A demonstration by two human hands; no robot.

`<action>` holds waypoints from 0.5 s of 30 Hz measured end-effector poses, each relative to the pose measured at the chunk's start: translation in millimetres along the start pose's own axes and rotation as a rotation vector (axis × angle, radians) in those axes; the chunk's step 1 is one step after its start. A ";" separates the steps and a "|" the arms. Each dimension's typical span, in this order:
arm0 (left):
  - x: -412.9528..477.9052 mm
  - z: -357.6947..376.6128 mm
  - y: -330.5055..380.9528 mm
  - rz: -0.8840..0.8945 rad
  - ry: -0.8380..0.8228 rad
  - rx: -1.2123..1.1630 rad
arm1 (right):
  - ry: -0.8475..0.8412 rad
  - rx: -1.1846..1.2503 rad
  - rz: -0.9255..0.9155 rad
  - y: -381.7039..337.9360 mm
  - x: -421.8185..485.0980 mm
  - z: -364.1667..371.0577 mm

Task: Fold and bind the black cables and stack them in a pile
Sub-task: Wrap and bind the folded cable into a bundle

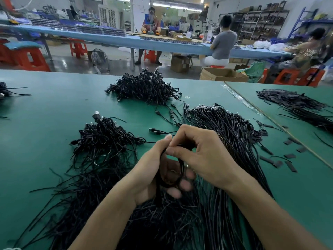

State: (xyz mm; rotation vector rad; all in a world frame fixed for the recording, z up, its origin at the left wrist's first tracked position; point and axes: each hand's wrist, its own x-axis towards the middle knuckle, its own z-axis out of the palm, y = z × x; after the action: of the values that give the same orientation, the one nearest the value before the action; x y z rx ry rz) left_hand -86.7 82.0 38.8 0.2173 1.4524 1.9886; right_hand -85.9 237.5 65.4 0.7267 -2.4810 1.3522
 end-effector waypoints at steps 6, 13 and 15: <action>4.4 -14.6 -0.8 0.210 0.319 0.131 | 0.172 0.133 0.164 24.3 6.7 7.3; 5.1 -21.0 6.1 0.352 0.472 -0.015 | -0.454 -0.569 0.297 70.3 -12.2 35.7; 5.2 -22.8 7.6 0.356 0.496 -0.059 | -0.514 -0.724 0.201 72.6 -10.8 41.6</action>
State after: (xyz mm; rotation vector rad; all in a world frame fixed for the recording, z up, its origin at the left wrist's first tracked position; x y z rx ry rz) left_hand -105.0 65.8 36.0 -0.0571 1.7465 2.4967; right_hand -113.0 239.2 -14.5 0.7075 -3.1911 0.2220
